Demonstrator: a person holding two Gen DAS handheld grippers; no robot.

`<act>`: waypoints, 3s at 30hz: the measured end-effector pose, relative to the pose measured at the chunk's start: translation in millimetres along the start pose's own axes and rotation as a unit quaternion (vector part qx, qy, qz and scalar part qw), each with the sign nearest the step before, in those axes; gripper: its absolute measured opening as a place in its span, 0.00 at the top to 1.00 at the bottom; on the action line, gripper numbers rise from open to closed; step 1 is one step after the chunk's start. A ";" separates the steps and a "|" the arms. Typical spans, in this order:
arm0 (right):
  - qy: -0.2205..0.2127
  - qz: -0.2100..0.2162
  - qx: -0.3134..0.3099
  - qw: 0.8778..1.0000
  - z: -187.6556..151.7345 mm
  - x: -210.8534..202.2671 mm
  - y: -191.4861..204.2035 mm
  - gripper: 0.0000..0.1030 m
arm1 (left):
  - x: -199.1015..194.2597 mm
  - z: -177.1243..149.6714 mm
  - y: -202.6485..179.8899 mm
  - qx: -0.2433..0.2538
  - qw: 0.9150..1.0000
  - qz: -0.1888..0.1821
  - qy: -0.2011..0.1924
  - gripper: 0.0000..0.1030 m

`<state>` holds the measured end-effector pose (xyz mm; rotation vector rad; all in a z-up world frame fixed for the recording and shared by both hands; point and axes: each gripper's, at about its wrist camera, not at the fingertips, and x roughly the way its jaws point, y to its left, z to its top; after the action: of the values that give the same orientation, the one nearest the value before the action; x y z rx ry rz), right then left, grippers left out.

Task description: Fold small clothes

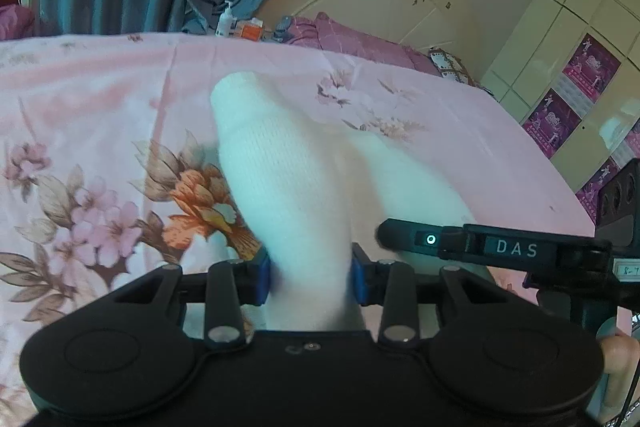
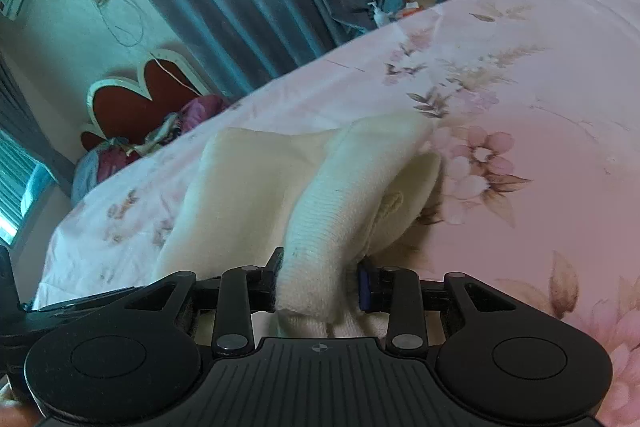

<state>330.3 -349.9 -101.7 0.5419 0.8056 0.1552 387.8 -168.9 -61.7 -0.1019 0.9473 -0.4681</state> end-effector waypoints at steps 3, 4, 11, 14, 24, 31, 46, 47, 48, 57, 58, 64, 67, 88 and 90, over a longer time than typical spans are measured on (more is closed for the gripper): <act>-0.006 0.006 0.002 1.000 -3.1 -3.0 16.7 0.67 | -18.1 2.1 5.4 0.006 1.000 0.004 -0.007 0.65; -0.007 0.008 0.002 1.000 -4.5 -3.6 23.3 0.67 | -23.9 2.4 7.7 0.007 1.000 0.005 -0.009 0.65; -0.013 0.017 -0.008 1.000 -21.0 5.6 86.7 0.67 | -74.5 -0.9 43.9 0.007 1.000 0.010 -0.029 0.65; -0.016 0.013 -0.010 1.000 -33.6 14.4 120.4 0.67 | -96.5 -3.0 71.0 0.003 0.999 0.005 -0.032 0.65; -0.024 0.014 0.001 1.000 -82.4 65.5 231.1 0.67 | -157.5 -9.5 174.0 -0.002 0.999 -0.002 -0.032 0.65; -0.018 0.025 0.001 1.000 -99.9 106.2 277.9 0.67 | -179.5 -8.3 225.2 -0.015 0.999 0.013 -0.039 0.65; 0.007 0.005 -0.057 0.998 -102.9 180.7 294.4 0.67 | -155.1 -16.5 299.8 -0.058 0.997 0.030 -0.047 0.65; 0.011 0.001 -0.057 0.998 -102.9 186.8 290.9 0.67 | -152.2 -18.5 304.7 -0.064 0.996 0.032 -0.046 0.65; 0.013 -0.002 -0.055 0.998 -103.2 191.4 288.5 0.67 | -149.1 -21.5 309.4 -0.069 0.996 0.036 -0.044 0.65; 0.023 -0.011 -0.024 0.999 -96.6 195.6 262.1 0.49 | -143.4 -34.8 328.6 -0.101 0.993 0.040 -0.040 0.42; 0.021 -0.012 -0.023 0.999 -94.2 193.4 261.8 0.49 | -144.2 -33.0 328.5 -0.105 0.993 0.040 -0.038 0.40; 0.009 -0.025 -0.028 0.999 -74.1 194.7 266.2 0.48 | -153.8 -24.4 321.9 -0.112 0.990 0.056 -0.070 0.41; 0.012 -0.035 -0.027 0.999 -66.1 205.5 268.6 0.48 | -148.1 -17.1 321.4 -0.121 0.989 0.057 -0.070 0.41; 0.000 -0.052 -0.087 0.995 -81.9 170.8 281.8 0.49 | -169.4 -32.9 304.9 -0.117 0.988 0.085 -0.048 0.31; 0.007 -0.050 -0.103 0.993 -95.1 159.3 286.0 0.49 | -174.5 -40.6 301.2 -0.118 0.988 0.085 -0.043 0.31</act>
<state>391.5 -14.6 -110.2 0.3050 0.8176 0.1484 372.1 180.5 -39.3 -0.2508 0.9152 -0.1918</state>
